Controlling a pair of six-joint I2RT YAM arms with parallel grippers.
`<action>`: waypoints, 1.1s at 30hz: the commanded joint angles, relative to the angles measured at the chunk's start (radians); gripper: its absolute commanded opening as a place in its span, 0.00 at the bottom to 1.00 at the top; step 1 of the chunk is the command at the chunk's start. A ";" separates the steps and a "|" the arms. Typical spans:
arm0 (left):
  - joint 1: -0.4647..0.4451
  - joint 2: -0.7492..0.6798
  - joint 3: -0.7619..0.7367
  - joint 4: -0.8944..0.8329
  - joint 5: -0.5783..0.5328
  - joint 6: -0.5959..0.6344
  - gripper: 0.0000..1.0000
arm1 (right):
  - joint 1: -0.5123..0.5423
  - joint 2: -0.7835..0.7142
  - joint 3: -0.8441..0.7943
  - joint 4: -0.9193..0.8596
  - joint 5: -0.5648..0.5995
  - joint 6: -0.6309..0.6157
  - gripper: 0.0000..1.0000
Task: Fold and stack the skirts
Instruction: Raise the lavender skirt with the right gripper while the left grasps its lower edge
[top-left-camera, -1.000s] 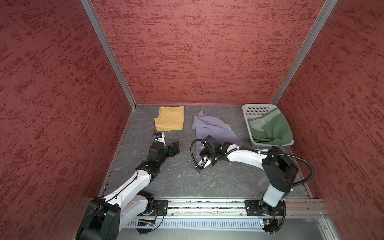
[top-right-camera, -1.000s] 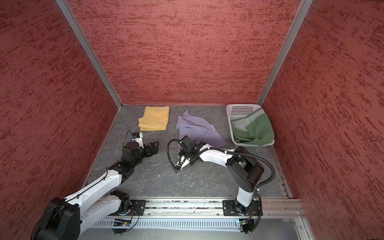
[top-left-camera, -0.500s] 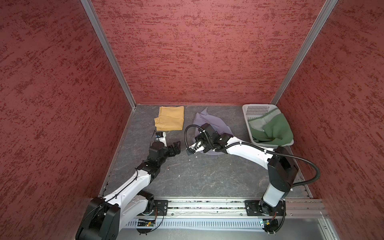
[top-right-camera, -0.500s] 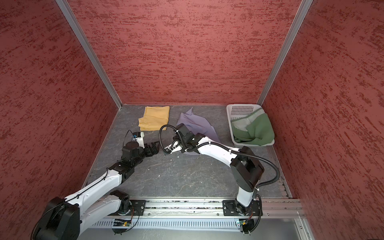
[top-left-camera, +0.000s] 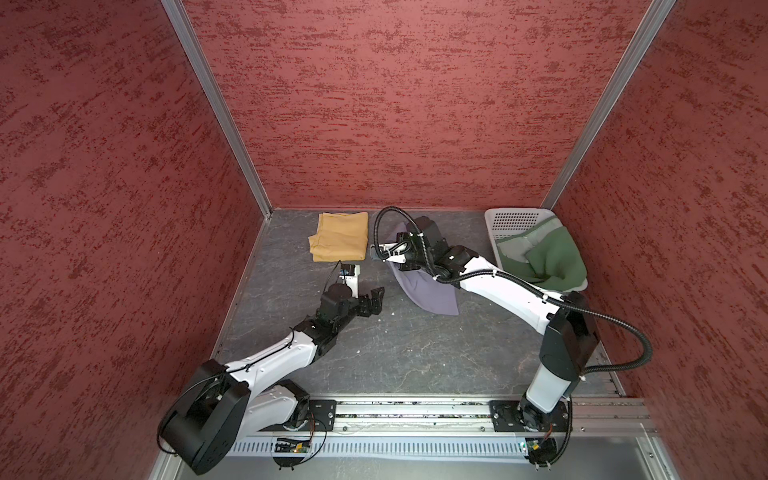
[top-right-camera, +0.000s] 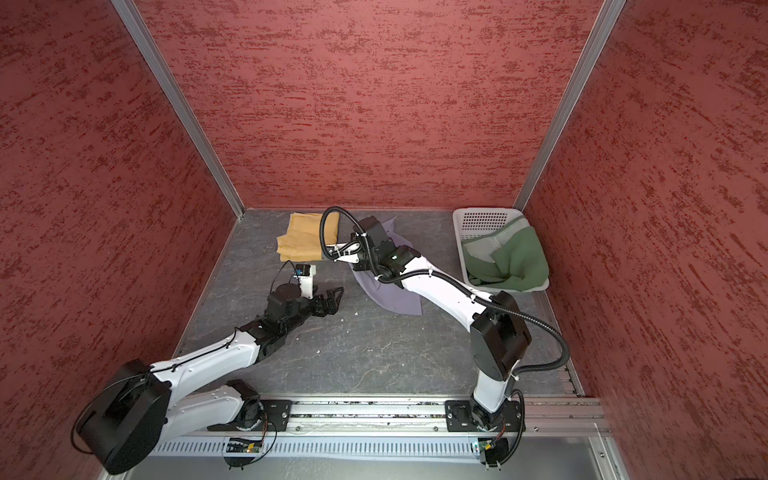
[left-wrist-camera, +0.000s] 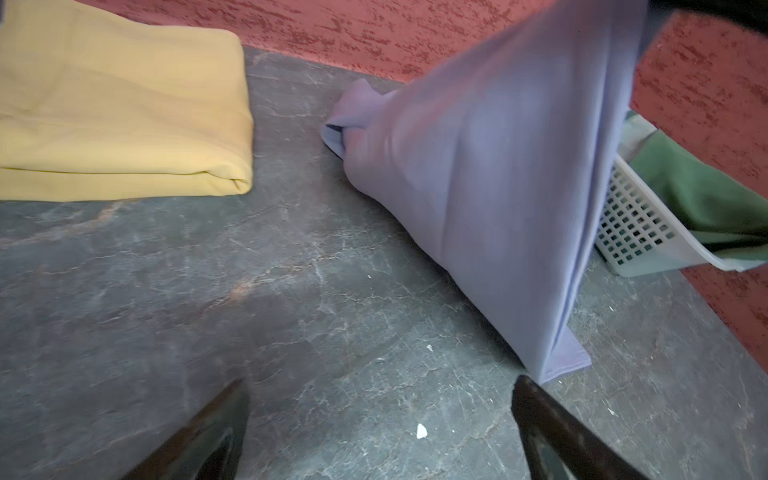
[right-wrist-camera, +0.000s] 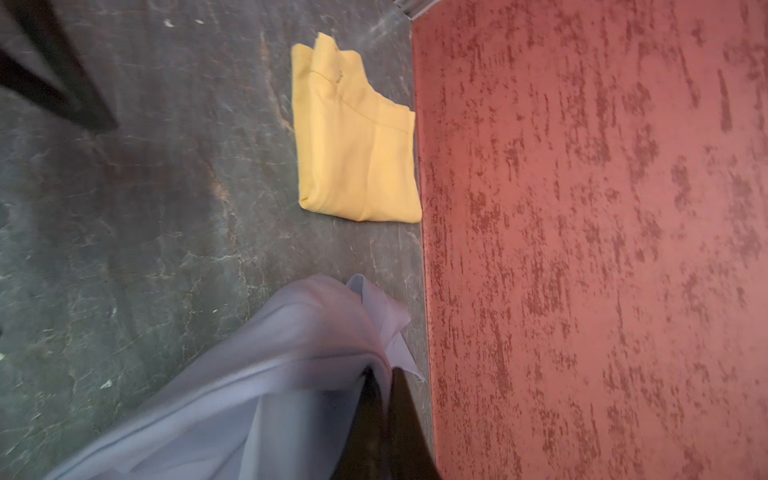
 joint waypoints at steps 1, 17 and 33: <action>-0.043 0.088 0.043 0.123 -0.006 -0.013 0.98 | -0.032 -0.022 0.027 0.098 0.028 0.126 0.00; -0.268 0.439 0.210 0.329 -0.056 -0.080 1.00 | -0.100 -0.024 0.022 0.164 0.042 0.217 0.00; -0.326 0.627 0.374 0.273 -0.198 -0.239 0.47 | -0.124 -0.066 -0.043 0.233 0.085 0.235 0.00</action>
